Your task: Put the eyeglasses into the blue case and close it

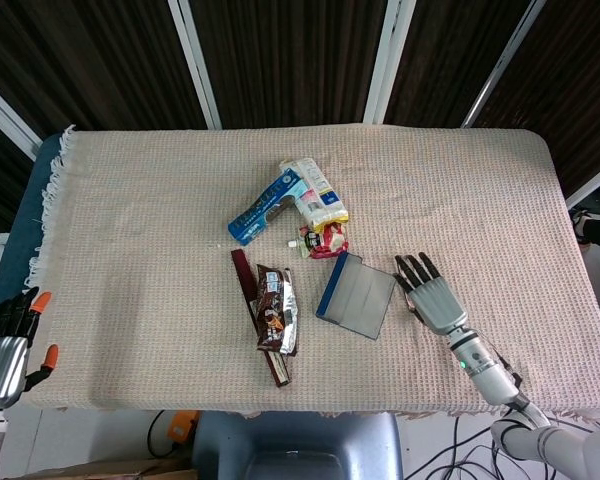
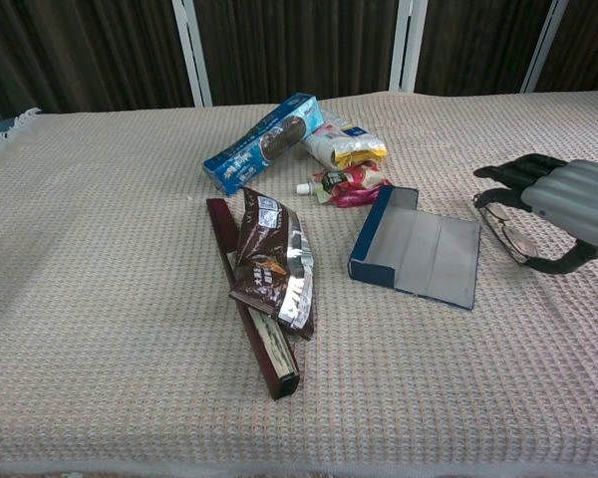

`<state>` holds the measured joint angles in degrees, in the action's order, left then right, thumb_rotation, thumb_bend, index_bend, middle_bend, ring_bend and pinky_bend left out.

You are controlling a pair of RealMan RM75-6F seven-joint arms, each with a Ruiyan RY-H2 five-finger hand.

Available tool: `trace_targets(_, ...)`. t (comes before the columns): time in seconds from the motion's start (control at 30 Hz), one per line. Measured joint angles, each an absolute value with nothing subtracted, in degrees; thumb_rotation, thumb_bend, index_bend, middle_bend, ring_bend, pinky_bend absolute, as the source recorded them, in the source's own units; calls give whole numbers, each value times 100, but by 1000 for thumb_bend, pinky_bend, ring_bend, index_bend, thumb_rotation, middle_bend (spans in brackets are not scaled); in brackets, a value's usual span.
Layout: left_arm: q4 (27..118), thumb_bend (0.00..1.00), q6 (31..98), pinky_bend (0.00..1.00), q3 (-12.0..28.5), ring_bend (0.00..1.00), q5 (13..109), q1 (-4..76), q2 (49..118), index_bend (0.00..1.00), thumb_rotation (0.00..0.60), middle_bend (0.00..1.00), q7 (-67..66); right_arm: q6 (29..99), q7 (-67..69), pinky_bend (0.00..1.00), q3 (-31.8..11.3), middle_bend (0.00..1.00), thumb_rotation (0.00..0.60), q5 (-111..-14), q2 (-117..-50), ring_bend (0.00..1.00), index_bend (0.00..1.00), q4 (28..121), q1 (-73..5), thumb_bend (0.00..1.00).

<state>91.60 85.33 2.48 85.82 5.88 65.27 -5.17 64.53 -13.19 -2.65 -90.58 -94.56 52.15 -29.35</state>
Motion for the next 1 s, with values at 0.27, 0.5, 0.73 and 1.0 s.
trace_targets(0.27,9150,413,8557,80,256,0,8574,572,6515,0,600,0,-477,6359,-1522,0,-415,0,600,-8940,-9681,0,322,5373,-3150,402)
trace_targets(0.5,9140,413,8579,80,279,0,8552,563,6507,0,600,0,-442,6265,-1697,0,-549,0,600,-8783,-9778,0,322,5505,-3301,402)
trace_targets(0.73,9148,414,8625,80,275,0,8562,535,6507,0,600,0,-457,6191,-1638,0,-462,0,600,-8793,-9456,0,327,5649,-3315,402)
trace_targets(1.0,9184,413,8603,80,273,0,8559,547,6544,0,600,0,-593,6263,-1225,0,-314,0,600,-8902,-8791,0,359,5836,-3264,402)
